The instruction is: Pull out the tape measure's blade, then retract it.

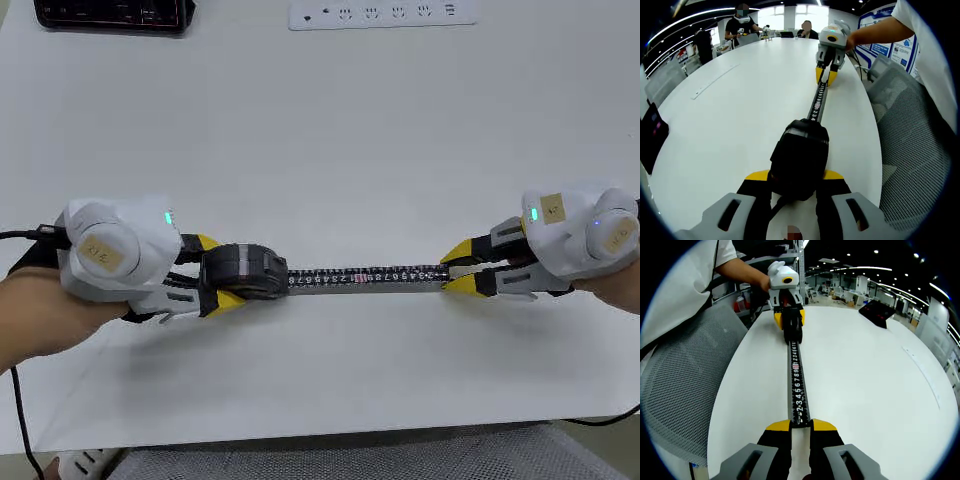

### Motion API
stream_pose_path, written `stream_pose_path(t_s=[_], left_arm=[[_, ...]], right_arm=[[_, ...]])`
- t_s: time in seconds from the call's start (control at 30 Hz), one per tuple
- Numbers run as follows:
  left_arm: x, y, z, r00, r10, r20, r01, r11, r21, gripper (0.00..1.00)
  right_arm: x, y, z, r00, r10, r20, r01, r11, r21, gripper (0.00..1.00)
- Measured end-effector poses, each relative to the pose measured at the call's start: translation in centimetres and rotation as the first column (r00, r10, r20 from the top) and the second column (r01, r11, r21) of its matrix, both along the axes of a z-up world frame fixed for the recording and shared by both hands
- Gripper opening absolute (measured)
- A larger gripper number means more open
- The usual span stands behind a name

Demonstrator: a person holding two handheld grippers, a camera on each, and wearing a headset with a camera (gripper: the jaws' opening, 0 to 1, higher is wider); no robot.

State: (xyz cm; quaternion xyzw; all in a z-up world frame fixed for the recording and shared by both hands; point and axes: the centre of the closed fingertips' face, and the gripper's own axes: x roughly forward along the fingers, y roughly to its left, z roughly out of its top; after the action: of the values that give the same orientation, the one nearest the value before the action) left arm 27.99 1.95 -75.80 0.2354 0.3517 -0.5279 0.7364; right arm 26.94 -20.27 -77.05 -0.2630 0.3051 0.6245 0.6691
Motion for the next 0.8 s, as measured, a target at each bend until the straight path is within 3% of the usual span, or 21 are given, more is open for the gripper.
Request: stream_pose_path(t_s=[0.8], left_arm=[[-0.1, -0.1, 0.0, 1.000, -0.002, 0.004, 0.002, 1.000, 0.001, 0.29]], right_arm=[[0.0, -3.3, -0.2, 1.000, -0.014, 0.001, 0.014, 0.999, -0.051, 0.08]])
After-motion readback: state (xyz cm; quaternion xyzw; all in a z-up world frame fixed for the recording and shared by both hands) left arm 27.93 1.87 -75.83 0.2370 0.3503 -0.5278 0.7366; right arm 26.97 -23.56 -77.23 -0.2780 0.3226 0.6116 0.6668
